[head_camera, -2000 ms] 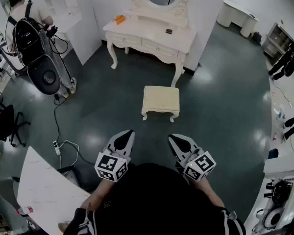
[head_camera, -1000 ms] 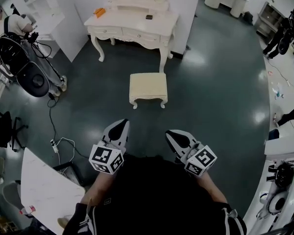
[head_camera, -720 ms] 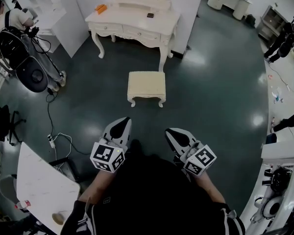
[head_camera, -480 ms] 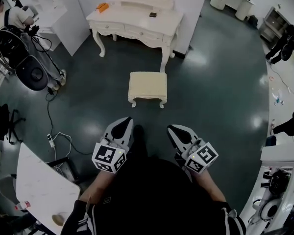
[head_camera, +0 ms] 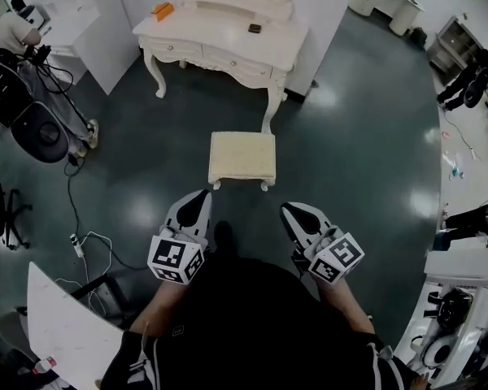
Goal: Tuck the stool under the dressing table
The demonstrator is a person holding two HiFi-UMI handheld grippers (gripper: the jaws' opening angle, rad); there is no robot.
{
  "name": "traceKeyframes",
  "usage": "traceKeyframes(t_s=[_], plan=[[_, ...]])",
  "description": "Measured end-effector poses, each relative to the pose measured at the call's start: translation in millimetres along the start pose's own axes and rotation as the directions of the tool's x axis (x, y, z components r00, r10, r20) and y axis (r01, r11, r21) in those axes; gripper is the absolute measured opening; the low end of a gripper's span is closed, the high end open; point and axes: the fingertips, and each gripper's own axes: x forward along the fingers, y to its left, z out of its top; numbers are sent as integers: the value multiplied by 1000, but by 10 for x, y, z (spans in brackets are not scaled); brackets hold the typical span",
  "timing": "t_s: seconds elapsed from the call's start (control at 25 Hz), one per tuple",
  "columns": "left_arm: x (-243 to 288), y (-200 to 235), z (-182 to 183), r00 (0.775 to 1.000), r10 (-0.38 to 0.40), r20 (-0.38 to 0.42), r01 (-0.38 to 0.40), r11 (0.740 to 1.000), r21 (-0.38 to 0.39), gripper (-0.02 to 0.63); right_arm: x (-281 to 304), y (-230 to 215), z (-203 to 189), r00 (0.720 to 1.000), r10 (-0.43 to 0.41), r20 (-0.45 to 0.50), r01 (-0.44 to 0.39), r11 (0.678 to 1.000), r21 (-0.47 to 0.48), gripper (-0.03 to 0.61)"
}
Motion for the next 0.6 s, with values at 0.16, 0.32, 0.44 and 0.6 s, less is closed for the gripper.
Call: traceKeyframes(t_s=[0.16,0.32,0.44,0.6], plan=[[288,355,126,1000,-14,-17,14,1000,-19,6,462,-198,135,1000,0,-18,0,1000,12,20],[538,711,229,999,-35,-16,35,999,-24,6,908,-354,210,1000,-2,-23,3,1000,31,20],[680,933,256,998,-54,-23,53,998,-30,6,1166,-453,214,999,-17,-31,18,999,36,20],[841,1233,215,997,-50,-55,47,997,-55,6,1408,-636,193,997,-45,-55,48,997,54,20]])
